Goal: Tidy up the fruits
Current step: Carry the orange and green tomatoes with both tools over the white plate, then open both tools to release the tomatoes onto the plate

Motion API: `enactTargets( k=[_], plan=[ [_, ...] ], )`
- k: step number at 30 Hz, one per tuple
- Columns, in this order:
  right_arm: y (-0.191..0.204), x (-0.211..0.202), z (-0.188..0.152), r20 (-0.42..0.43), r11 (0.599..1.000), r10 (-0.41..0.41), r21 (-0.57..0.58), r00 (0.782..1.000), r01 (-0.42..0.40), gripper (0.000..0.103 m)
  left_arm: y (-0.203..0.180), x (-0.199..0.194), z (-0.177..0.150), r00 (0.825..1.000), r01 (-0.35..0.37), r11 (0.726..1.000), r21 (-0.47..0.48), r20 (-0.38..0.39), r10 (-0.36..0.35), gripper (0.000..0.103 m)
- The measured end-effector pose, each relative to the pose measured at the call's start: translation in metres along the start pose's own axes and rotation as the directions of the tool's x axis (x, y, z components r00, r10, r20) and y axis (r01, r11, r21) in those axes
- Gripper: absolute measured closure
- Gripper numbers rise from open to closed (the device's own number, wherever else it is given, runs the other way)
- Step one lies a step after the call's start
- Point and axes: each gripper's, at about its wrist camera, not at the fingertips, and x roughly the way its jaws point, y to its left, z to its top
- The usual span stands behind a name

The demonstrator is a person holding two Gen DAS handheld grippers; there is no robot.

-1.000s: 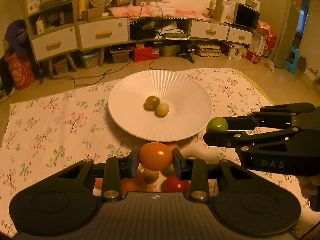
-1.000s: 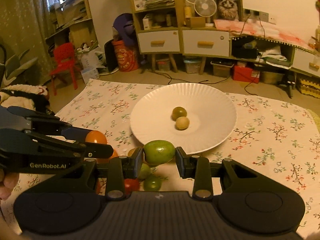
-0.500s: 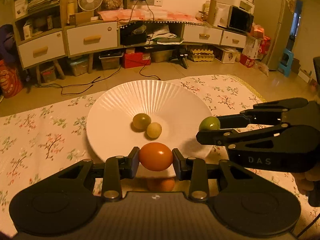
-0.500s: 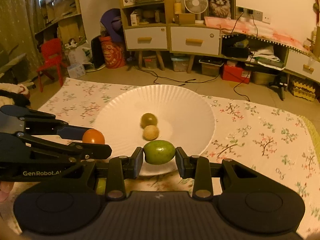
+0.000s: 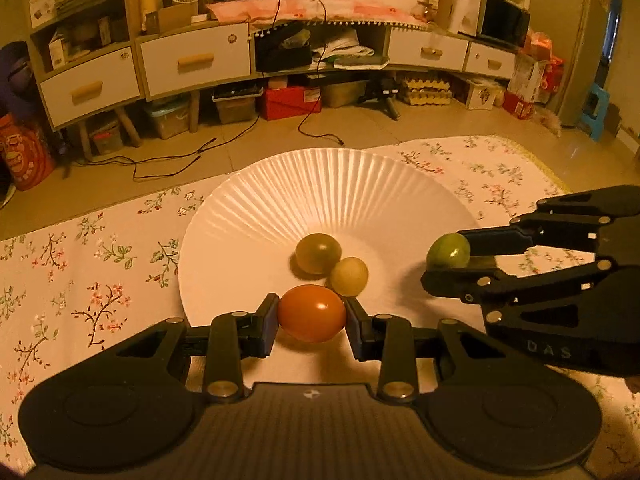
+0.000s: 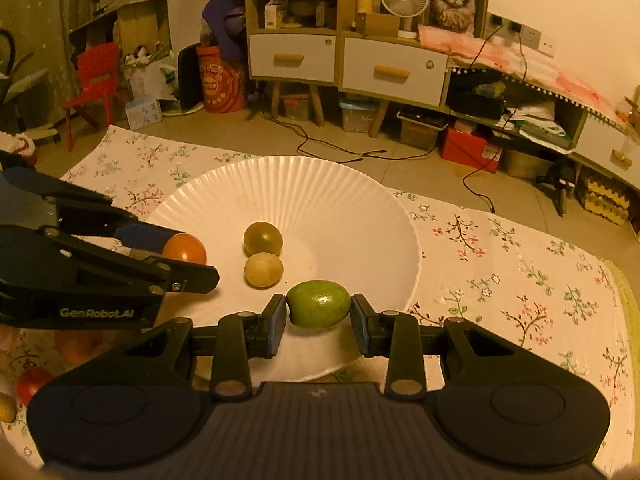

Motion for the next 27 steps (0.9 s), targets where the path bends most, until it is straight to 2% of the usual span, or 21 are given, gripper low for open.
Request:
enactTargets(
  k=[13, 18, 22, 24, 27],
  plan=[
    [0.002, 0.005, 0.005, -0.012, 0.998, -0.007, -0.066, 1.0, 0.006, 0.071, 0.0, 0.005, 0.001, 1.0, 0.007, 1.0, 0.019, -0.011, -0.007, 0.075],
    [0.001, 0.002, 0.005, -0.005, 0.998, -0.015, -0.058, 1.0, 0.015, 0.07, 0.0, 0.001, 0.0, 1.0, 0.015, 0.999, 0.034, -0.005, -0.015, 0.071],
    [0.0, -0.002, 0.005, 0.005, 0.999, -0.018, -0.044, 1.0, 0.018, 0.06, 0.0, -0.004, 0.0, 1.0, 0.013, 0.999, 0.03, 0.001, -0.014, 0.065],
    [-0.001, -0.006, 0.005, 0.013, 0.999, -0.02, -0.036, 1.0, 0.021, 0.057, 0.0, -0.008, 0.0, 1.0, 0.014, 0.999, 0.029, 0.008, -0.014, 0.057],
    [-0.001, -0.012, 0.005, 0.022, 0.999, -0.024, -0.032, 0.999, 0.025, 0.051, -0.001, -0.014, -0.001, 1.0, 0.012, 0.999, 0.035, 0.019, -0.013, 0.054]
  ],
)
